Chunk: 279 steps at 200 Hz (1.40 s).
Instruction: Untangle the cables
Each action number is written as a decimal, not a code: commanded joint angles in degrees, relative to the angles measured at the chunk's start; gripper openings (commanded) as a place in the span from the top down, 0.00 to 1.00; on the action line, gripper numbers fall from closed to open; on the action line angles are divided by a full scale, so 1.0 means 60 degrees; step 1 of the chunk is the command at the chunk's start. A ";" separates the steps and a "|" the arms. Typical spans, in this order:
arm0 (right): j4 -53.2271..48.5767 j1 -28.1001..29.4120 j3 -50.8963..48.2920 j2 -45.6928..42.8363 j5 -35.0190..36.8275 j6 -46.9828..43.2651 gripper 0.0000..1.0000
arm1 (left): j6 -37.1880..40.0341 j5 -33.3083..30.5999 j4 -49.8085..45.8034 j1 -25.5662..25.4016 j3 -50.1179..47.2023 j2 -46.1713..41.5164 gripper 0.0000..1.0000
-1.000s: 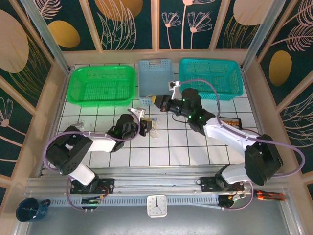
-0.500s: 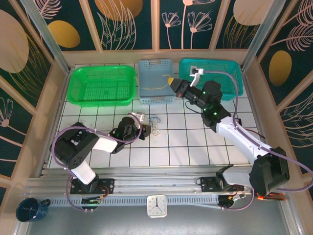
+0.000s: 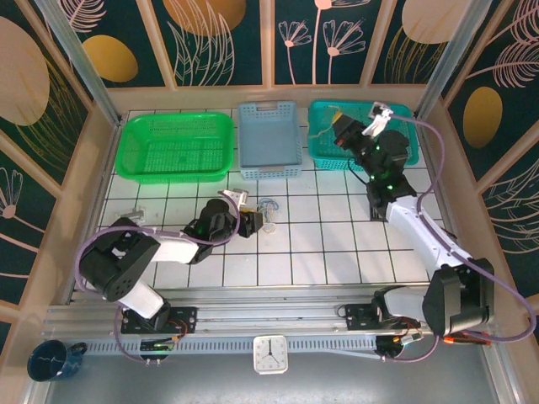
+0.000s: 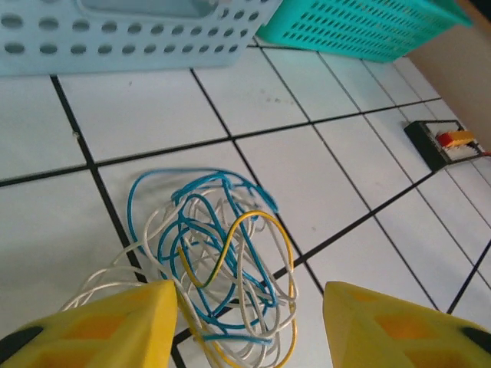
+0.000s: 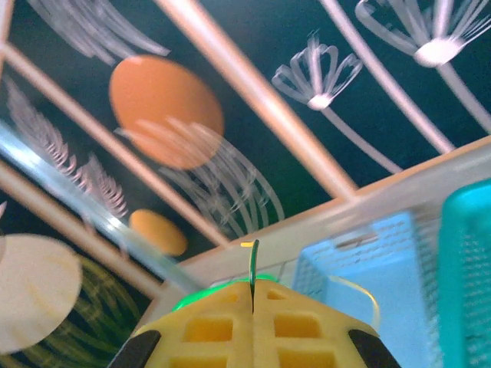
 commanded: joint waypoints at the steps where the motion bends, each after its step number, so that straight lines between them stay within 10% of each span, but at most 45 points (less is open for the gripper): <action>1: 0.0537 -0.0332 0.0339 0.0446 0.1379 -0.0476 1.00 | -0.0151 0.0063 -0.0362 -0.0043 0.0306 -0.0437 0.36; 59: 0.1407 -0.1068 0.0964 0.2660 0.3117 -0.1351 1.00 | -0.0428 -0.0131 -0.0945 -0.0043 0.0628 -0.1336 0.02; 114: 0.0806 -0.1956 0.2625 0.5262 0.2673 -0.1582 1.00 | -0.0575 -0.0320 -0.1184 -0.0034 0.0572 -0.2062 0.01; 139: 0.0105 -0.2251 0.3290 0.5933 0.1995 -0.1538 0.61 | -0.0676 -0.0394 -0.1199 -0.0040 0.0527 -0.2163 0.01; 279: 0.0023 -0.0199 -0.0236 0.2122 -0.0279 -0.0961 0.51 | -0.1978 -0.1669 -0.1334 -0.0034 -0.0180 -0.2327 0.01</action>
